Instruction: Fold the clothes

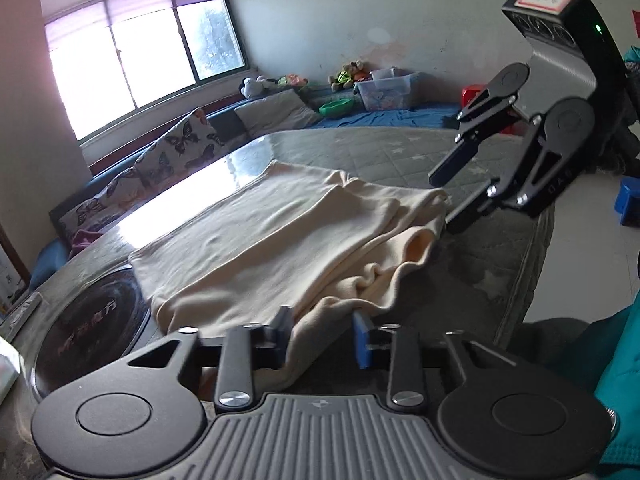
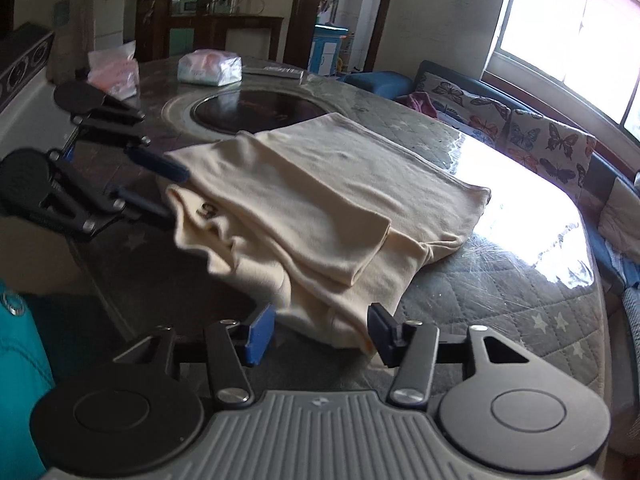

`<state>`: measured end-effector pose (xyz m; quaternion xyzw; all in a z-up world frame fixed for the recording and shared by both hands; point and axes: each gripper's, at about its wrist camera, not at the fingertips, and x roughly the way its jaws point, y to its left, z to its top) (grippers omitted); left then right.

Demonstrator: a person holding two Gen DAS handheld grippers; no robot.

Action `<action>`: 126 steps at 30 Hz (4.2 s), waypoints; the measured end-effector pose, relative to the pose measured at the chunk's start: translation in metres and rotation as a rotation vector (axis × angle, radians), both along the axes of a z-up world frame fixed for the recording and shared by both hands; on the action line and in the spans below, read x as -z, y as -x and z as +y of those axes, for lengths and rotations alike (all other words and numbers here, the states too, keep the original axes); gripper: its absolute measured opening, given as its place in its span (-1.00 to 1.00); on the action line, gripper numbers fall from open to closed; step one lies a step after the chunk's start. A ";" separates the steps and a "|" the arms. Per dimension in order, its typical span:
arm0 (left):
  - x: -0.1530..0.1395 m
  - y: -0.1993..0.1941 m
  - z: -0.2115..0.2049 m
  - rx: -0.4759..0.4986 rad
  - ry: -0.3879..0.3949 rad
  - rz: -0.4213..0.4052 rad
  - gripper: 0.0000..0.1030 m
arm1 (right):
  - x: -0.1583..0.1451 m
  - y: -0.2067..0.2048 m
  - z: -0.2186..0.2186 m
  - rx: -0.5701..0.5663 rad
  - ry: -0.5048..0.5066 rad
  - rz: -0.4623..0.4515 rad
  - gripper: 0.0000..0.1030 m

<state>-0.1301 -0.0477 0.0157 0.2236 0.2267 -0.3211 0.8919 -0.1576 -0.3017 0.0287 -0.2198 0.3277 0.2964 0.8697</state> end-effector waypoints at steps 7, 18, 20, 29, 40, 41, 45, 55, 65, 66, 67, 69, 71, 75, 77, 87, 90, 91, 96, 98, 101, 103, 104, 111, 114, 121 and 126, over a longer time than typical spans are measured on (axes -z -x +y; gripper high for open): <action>-0.012 -0.022 0.005 -0.035 0.083 0.033 -0.81 | 0.002 0.006 0.012 -0.095 0.016 -0.058 0.29; -0.017 -0.043 0.018 -0.067 0.125 0.063 -0.74 | 0.014 -0.040 0.041 -0.127 -0.048 -0.032 -0.44; -0.015 -0.040 0.021 -0.070 0.117 0.063 -0.70 | 0.010 -0.046 0.042 -0.121 -0.060 -0.019 -0.52; -0.001 -0.031 0.033 -0.081 0.066 0.052 -0.25 | -0.008 -0.066 0.031 -0.075 -0.159 0.067 -0.72; -0.001 -0.031 0.045 -0.044 0.066 0.055 -0.88 | -0.008 -0.058 0.028 -0.029 -0.223 0.067 -0.79; -0.004 -0.029 0.046 -0.038 0.075 0.059 -0.89 | -0.010 -0.055 0.026 -0.030 -0.228 0.064 -0.79; -0.020 -0.013 0.051 -0.015 0.105 0.067 -0.89 | -0.023 -0.041 0.020 -0.051 -0.241 0.057 -0.79; -0.059 0.023 0.052 0.030 0.154 0.060 -0.89 | -0.070 -0.003 0.003 -0.103 -0.232 0.063 -0.81; -0.072 -0.082 0.044 -0.043 0.170 0.022 -0.89 | -0.083 -0.092 0.009 -0.058 -0.235 0.063 -0.82; -0.070 -0.096 0.041 -0.053 0.165 0.025 -0.90 | -0.083 -0.110 0.010 -0.052 -0.224 0.061 -0.82; -0.066 -0.111 0.038 -0.068 0.158 0.032 -0.90 | -0.081 -0.126 0.013 -0.045 -0.216 0.066 -0.82; -0.053 -0.143 0.033 -0.123 0.151 0.064 -0.89 | -0.068 -0.156 0.020 -0.017 -0.202 0.086 -0.82; -0.035 -0.173 0.029 -0.188 0.151 0.115 -0.89 | -0.048 -0.184 0.028 0.014 -0.192 0.124 -0.81; -0.005 -0.201 0.026 -0.289 0.136 0.176 -0.85 | -0.003 -0.216 0.034 0.097 -0.201 0.165 -0.76; 0.002 -0.204 0.025 -0.321 0.115 0.171 -0.72 | 0.007 -0.219 0.032 0.133 -0.222 0.169 -0.59; -0.023 -0.198 0.037 -0.427 0.220 0.163 -0.62 | 0.000 -0.203 -0.005 0.280 -0.323 0.072 -0.45; -0.031 -0.194 0.023 -0.377 0.266 0.189 -0.62 | 0.001 -0.202 -0.001 0.251 -0.337 0.075 -0.46; -0.031 -0.195 0.017 -0.364 0.272 0.203 -0.62 | 0.001 -0.203 0.001 0.244 -0.341 0.078 -0.46; -0.019 -0.204 -0.005 -0.374 0.263 0.249 -0.63 | 0.011 -0.210 0.014 0.237 -0.333 0.100 -0.46; -0.013 -0.209 -0.006 -0.394 0.266 0.269 -0.63 | 0.015 -0.212 0.016 0.238 -0.321 0.107 -0.46; -0.009 -0.211 -0.006 -0.411 0.266 0.275 -0.63 | 0.018 -0.212 0.019 0.239 -0.306 0.103 -0.47; -0.007 -0.211 -0.006 -0.420 0.267 0.274 -0.63 | 0.019 -0.211 0.021 0.240 -0.296 0.096 -0.47; -0.006 -0.210 -0.007 -0.425 0.274 0.276 -0.63 | 0.019 -0.211 0.023 0.239 -0.287 0.092 -0.47; -0.006 -0.206 -0.005 -0.450 0.296 0.285 -0.51 | 0.012 -0.204 0.030 0.220 -0.259 0.071 -0.46; -0.006 -0.206 -0.004 -0.460 0.294 0.281 -0.50 | 0.012 -0.204 0.034 0.221 -0.244 0.073 -0.46; -0.017 -0.189 0.003 -0.491 0.303 0.243 -0.44 | 0.004 -0.194 0.028 0.219 -0.261 0.053 -0.45; -0.027 -0.164 0.007 -0.479 0.341 0.221 -0.44 | -0.008 -0.173 0.021 0.189 -0.281 0.043 -0.34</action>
